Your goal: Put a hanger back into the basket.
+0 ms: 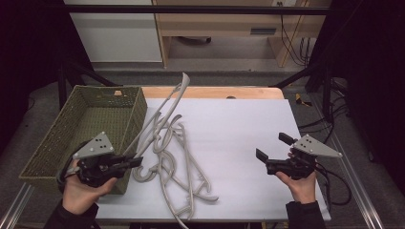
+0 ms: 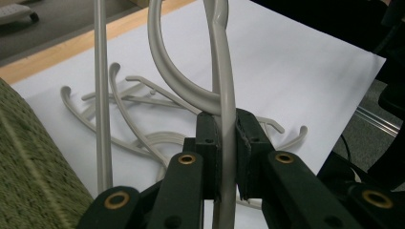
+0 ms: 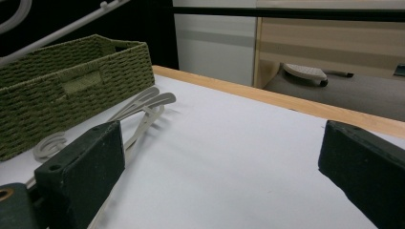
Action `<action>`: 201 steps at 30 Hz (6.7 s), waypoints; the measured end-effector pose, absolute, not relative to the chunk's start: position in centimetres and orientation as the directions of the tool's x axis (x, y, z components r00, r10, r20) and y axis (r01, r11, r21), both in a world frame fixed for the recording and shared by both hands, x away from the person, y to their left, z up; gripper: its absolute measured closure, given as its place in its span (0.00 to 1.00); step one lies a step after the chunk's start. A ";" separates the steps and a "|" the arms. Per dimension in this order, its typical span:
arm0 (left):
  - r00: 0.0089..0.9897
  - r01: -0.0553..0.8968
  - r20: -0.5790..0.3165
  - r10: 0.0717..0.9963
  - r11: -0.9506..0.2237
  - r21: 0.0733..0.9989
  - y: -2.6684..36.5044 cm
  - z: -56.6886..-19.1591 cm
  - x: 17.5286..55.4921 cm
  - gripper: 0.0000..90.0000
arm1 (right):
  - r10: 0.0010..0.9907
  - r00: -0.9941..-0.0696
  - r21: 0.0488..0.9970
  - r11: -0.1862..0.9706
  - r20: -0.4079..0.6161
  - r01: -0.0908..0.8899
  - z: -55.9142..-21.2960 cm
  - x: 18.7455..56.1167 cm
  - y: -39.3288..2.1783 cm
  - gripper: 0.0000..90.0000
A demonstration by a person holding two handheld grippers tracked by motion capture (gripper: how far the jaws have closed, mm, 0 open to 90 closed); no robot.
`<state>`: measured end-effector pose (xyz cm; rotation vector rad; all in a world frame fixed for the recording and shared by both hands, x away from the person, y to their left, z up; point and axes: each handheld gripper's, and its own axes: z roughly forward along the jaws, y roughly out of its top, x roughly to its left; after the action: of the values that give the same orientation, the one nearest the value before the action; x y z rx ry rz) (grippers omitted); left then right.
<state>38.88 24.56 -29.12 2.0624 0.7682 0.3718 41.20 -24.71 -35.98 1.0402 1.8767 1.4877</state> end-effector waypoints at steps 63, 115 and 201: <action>0.651 0.570 0.015 0.759 -0.501 0.651 41.6 -36.2 47.0 0.91 | 0.827 -0.559 0.957 0.109 0.062 0.268 -36.4 41.6 -24.5 0.02; 0.598 0.335 -0.032 0.801 -0.213 0.918 30.0 -33.8 41.4 0.11 | 0.836 -0.545 0.963 0.087 0.068 0.254 -36.3 41.5 -25.0 0.01; 0.632 0.651 -0.091 0.770 -0.463 0.602 19.6 -46.4 42.2 0.78 | 0.813 -0.579 0.956 0.116 0.063 0.268 -36.7 41.5 -24.2 0.04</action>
<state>42.24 19.56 -46.42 2.2479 1.1059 0.2577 41.47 -24.24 -36.71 1.0447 1.9145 1.4769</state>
